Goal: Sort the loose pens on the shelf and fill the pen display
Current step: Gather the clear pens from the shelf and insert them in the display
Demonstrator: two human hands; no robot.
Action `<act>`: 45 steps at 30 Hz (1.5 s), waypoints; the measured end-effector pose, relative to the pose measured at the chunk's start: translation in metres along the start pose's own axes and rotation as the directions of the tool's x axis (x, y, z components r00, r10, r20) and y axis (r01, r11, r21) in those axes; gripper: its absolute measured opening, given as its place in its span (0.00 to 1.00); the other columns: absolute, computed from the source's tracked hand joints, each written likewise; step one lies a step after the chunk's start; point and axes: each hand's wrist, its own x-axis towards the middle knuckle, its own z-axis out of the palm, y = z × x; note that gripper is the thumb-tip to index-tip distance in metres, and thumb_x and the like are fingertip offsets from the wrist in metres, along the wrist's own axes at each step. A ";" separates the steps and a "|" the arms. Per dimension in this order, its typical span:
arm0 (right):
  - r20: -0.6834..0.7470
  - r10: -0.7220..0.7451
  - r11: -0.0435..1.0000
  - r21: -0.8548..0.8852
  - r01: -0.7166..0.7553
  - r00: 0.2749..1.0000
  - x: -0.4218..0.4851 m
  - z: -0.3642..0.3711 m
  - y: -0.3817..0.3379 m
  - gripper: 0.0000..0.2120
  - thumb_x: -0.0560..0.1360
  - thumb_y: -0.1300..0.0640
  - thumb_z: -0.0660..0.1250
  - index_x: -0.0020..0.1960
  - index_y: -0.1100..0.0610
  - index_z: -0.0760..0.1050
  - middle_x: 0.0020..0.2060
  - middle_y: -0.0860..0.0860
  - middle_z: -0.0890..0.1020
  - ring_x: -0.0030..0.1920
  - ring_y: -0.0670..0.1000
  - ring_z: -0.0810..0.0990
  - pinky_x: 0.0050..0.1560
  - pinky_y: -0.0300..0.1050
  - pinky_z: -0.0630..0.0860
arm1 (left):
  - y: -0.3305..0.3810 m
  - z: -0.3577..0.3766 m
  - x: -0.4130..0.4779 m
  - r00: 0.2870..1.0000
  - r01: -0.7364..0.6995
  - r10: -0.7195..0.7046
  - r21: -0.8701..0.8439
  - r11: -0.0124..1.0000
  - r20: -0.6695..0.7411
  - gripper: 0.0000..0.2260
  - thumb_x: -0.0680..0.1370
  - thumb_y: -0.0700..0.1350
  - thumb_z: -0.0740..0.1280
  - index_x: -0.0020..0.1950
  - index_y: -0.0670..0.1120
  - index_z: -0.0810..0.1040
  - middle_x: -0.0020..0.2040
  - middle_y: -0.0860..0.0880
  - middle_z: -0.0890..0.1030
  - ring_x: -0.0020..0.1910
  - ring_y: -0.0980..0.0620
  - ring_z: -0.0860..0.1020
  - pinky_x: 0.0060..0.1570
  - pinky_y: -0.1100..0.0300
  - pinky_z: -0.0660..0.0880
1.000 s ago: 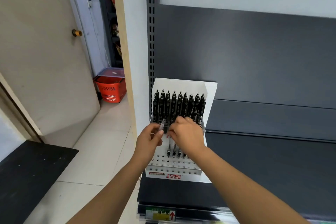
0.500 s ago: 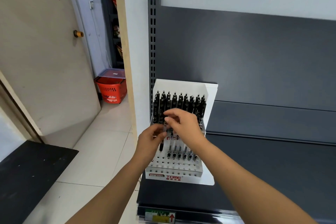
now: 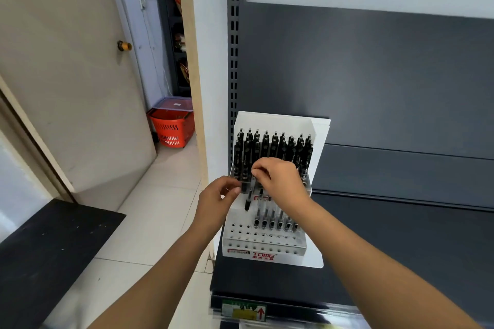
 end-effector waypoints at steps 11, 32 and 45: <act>0.046 -0.014 0.994 -0.108 0.019 0.999 0.000 -0.001 -0.012 0.10 0.80 0.54 0.61 0.55 0.55 0.78 0.49 0.50 0.82 0.48 0.51 0.80 0.50 0.49 0.77 | -0.007 0.002 0.001 0.998 -0.009 0.009 -0.007 1.000 0.059 0.05 0.77 0.40 0.66 0.48 0.50 0.78 0.47 0.55 0.80 0.48 0.58 0.76 0.44 0.75 0.69; 0.083 0.067 0.904 -0.426 -0.025 0.994 -0.015 0.028 -0.004 0.12 0.80 0.51 0.59 0.57 0.50 0.79 0.54 0.48 0.76 0.60 0.53 0.69 0.56 0.49 0.62 | -0.013 0.002 -0.003 0.989 0.024 -0.028 0.033 0.999 0.144 0.07 0.78 0.39 0.64 0.52 0.48 0.78 0.48 0.55 0.79 0.45 0.62 0.74 0.43 0.75 0.67; -0.073 -0.005 0.971 -0.239 -0.012 0.997 -0.034 -0.002 0.020 0.12 0.77 0.51 0.64 0.58 0.53 0.78 0.51 0.50 0.79 0.54 0.54 0.75 0.55 0.52 0.72 | 0.031 0.031 -0.013 0.967 -0.246 0.236 0.125 0.961 0.092 0.07 0.78 0.39 0.64 0.52 0.49 0.73 0.44 0.57 0.74 0.44 0.62 0.73 0.42 0.72 0.67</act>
